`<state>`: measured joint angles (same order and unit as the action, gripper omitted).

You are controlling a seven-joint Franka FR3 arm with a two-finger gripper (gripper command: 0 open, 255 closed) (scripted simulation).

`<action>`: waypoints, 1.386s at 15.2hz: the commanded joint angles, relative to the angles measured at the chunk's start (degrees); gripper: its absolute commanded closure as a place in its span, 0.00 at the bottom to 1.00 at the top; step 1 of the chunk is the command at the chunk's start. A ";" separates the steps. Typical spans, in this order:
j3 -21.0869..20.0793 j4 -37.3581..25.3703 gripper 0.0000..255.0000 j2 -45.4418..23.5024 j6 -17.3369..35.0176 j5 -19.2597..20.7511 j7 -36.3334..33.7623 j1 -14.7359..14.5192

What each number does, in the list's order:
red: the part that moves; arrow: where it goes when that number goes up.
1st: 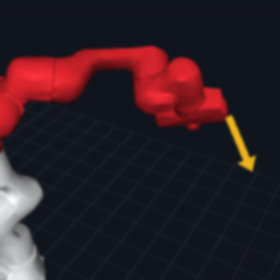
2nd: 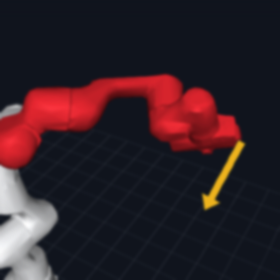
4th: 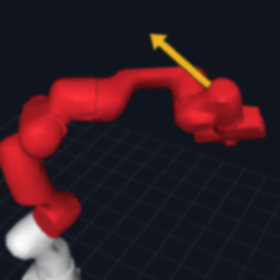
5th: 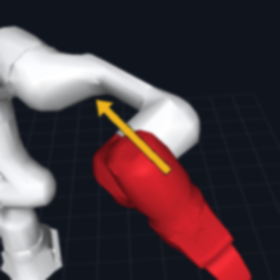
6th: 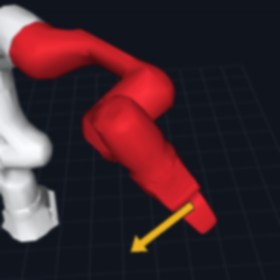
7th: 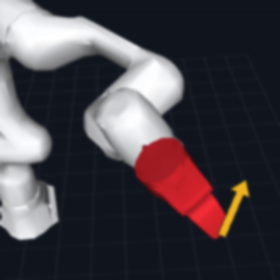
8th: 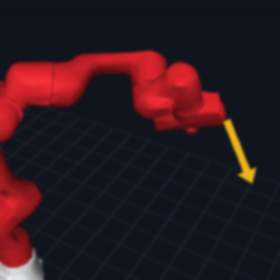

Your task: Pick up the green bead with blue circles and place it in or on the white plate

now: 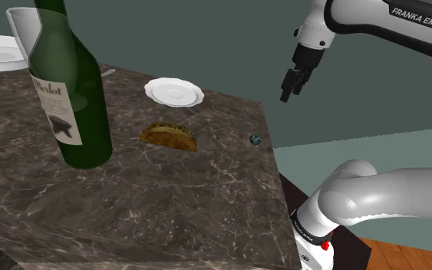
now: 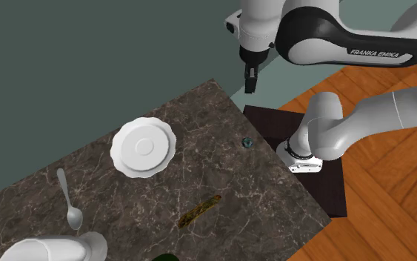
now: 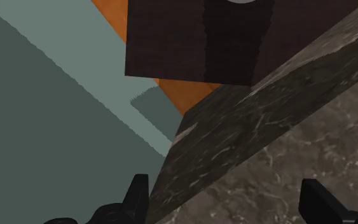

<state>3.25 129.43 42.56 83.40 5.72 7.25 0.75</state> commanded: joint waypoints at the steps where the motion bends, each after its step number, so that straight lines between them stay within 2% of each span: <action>1: 0.00 0.00 0.00 0.00 0.00 0.00 0.00 0.00; 14: -12.78 8.46 0.00 2.93 5.61 -18.70 -22.26 -3.38; 21: -14.27 13.70 0.00 3.85 10.12 -20.36 -22.96 -3.93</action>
<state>-10.77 142.05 46.17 92.64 -14.39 -15.67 -3.07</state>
